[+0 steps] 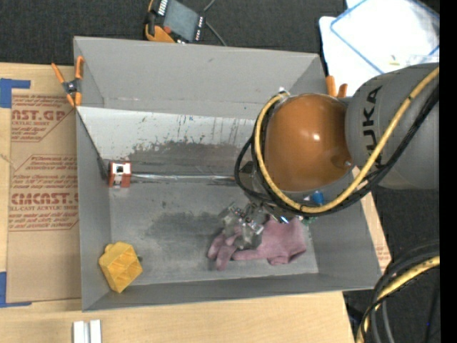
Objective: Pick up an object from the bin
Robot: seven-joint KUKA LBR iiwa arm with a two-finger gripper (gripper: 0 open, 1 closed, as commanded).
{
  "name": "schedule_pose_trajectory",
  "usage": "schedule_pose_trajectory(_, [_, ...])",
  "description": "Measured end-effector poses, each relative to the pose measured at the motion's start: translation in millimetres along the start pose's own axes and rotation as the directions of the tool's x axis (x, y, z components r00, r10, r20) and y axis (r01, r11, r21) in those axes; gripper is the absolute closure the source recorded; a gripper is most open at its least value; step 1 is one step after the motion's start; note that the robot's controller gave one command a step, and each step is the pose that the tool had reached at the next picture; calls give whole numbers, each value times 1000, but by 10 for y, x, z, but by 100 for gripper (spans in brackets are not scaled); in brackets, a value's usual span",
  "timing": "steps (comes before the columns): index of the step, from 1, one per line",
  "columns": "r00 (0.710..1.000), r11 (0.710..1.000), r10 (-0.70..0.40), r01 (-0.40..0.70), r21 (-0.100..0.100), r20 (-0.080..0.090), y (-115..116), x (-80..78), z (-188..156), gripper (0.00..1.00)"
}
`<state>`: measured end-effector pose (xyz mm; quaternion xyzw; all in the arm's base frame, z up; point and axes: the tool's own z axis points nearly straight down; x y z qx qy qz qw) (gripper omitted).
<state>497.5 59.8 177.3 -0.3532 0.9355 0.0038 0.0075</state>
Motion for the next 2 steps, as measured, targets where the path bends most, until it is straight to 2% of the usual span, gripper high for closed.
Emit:
schedule_pose_trajectory(1, [997, 997, 72, -73, -19, -33, -207, 298, 885, 100])
schedule_pose_trajectory(2, [999, 999, 44, -45, -11, -17, -186, 146, -163, 100])
